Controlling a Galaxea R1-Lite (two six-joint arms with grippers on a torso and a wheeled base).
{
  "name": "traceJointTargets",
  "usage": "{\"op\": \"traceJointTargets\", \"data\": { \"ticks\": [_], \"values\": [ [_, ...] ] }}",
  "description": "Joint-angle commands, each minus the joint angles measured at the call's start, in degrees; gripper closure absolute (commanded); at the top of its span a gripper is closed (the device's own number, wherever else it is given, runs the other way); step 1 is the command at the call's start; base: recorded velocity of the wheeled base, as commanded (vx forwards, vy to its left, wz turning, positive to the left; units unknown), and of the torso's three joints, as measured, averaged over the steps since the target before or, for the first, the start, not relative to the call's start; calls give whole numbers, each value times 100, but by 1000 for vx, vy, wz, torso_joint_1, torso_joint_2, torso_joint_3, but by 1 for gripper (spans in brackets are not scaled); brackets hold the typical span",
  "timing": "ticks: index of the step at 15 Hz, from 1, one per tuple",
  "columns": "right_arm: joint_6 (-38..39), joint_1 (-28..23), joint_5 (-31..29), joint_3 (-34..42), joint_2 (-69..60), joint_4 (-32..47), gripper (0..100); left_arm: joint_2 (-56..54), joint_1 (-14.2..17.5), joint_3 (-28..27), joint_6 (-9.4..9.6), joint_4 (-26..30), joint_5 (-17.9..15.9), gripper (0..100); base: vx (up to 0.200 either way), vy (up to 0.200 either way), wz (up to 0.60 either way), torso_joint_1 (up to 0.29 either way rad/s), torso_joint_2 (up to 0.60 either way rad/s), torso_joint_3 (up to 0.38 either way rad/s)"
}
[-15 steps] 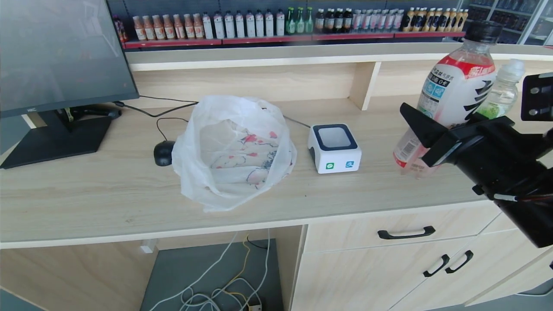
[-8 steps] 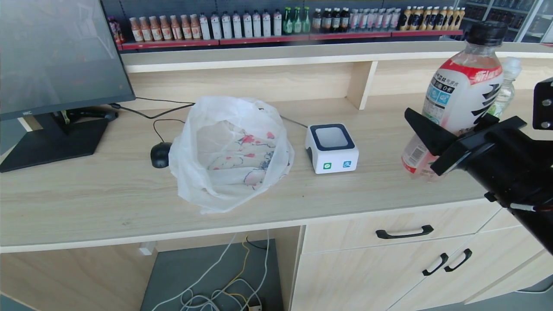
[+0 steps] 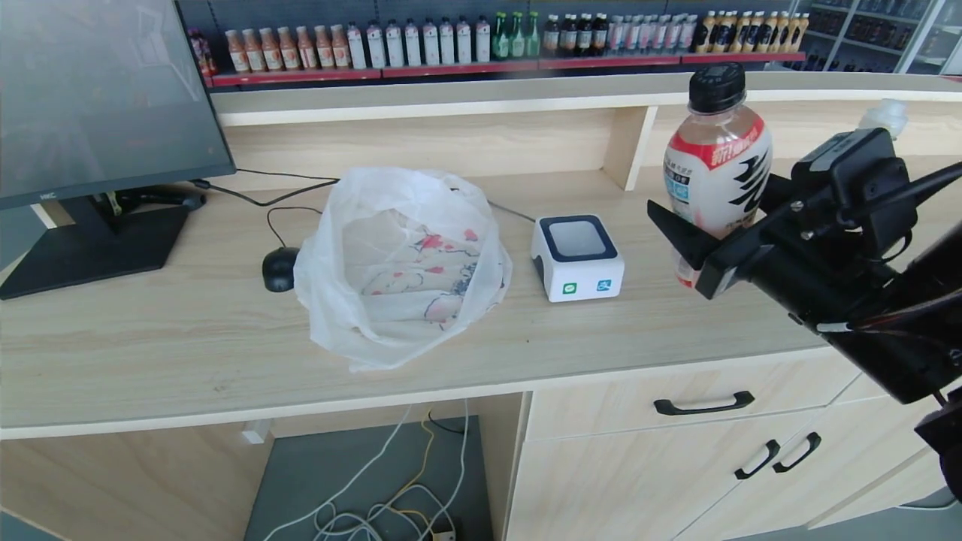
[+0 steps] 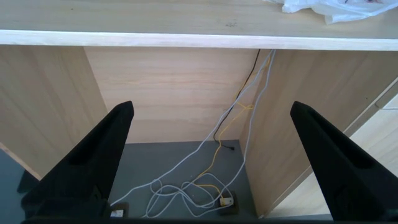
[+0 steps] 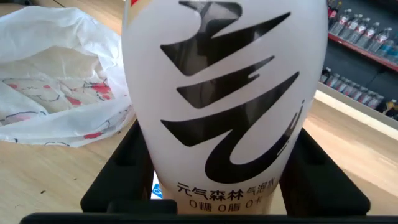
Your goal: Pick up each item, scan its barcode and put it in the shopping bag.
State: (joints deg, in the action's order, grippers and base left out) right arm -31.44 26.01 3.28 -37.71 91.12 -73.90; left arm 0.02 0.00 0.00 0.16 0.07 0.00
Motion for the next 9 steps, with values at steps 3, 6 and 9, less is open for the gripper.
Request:
{"op": "traceJointTargets", "data": {
  "ticks": [3,6,9],
  "values": [
    [-1136,53,-3,-914,775,-19,100,6,0,0,2,-7,0,0,0,0,0,0,0,0],
    [-1637,97,366,-2004,1311,-2,100,-2,0,0,2,1,0,0,0,0,0,0,0,0],
    [-2006,35,806,-2268,1522,-2,100,6,0,0,2,1,0,0,0,0,0,0,0,0]
  ]
}}
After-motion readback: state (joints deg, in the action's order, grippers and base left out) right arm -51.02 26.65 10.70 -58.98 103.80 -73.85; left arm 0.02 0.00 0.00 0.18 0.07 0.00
